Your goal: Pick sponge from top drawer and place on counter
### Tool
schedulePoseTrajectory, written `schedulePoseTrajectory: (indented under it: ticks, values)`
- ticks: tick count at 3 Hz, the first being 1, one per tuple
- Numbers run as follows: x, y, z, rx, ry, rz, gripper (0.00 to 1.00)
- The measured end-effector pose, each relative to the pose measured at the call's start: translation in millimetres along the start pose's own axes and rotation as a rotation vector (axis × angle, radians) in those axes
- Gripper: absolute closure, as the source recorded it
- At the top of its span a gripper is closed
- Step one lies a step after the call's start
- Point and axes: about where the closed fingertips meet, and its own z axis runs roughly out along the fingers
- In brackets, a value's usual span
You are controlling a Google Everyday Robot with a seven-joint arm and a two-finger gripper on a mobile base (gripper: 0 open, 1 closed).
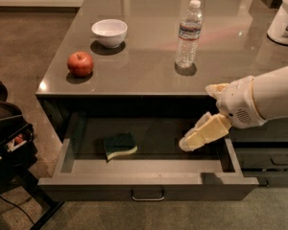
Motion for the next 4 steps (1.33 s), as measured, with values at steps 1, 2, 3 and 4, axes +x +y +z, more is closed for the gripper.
schedulePoseTrajectory:
  ticks: [1, 2, 3, 4]
  values:
    - [19.8, 9.9, 28.9, -0.022, -0.05, 0.07, 0.0]
    - [23.3, 17.8, 76.6, -0.037, -0.159, 0.137, 0.0]
    - [15.5, 13.0, 121.0, -0.062, -0.218, 0.11, 0.0]
    - [17.4, 11.4, 127.3, -0.065, -0.223, 0.111, 0.0]
